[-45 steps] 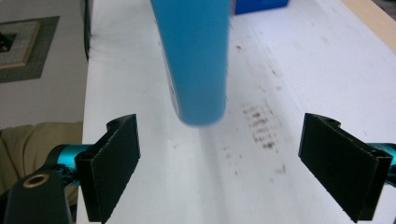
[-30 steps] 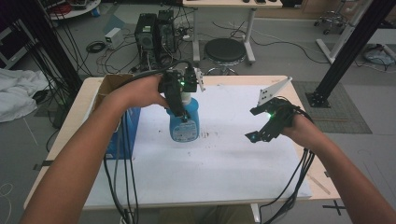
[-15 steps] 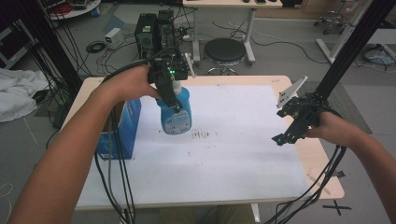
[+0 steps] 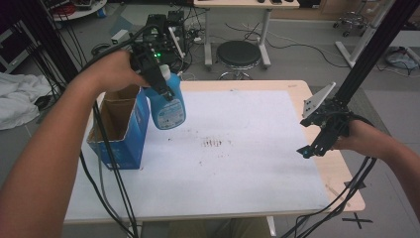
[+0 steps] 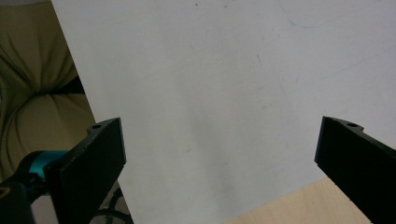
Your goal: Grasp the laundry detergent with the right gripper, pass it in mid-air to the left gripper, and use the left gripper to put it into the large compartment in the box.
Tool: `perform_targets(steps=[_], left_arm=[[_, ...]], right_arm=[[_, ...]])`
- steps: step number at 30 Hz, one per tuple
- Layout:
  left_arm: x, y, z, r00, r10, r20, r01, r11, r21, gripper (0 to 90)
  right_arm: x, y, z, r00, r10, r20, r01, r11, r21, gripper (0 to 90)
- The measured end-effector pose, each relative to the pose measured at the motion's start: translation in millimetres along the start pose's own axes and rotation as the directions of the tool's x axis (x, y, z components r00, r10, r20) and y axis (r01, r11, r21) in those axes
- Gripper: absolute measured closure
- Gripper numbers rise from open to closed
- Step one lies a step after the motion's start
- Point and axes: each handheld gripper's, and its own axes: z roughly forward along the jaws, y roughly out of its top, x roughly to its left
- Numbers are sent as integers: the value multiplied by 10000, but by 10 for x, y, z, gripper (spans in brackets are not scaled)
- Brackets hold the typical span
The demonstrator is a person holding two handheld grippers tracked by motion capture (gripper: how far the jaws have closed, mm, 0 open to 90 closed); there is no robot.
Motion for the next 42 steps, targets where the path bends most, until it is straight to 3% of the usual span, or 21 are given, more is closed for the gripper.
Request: perform_targets(steps=[9, 14, 22, 33, 38, 42], left_arm=[[161, -278, -334, 9958, -896, -187, 895, 9960, -53, 380], [211, -434, -473, 9907, -1230, -585, 1231, 9924, -6, 380], [318, -691, -665, 9754, -1986, -952, 1990, 9800, -50, 380], [435, -958, -607, 9534, -2748, -1247, 2774, 9608, 35, 380], [468, -1063, -467, 9476, -2941, -1250, 2972, 9548, 66, 380], [492, -1122, -360, 9488, -2913, -1221, 2966, 9546, 273, 380]], right_arm=[[0, -6, -7, 9999, -48, -102, 48, 10000, 34, 9], [-4, -1, -5, 9999, -39, -123, 40, 10000, 69, 9], [-17, 6, 5, 9999, -82, -120, 83, 10000, 43, 9], [-13, -23, -28, 10000, 2, -6, -2, 10000, 53, 9], [-11, -30, -33, 10000, 3, 32, -3, 10000, 8, 9], [-5, -20, -16, 10000, -46, 42, 46, 10000, 70, 9]])
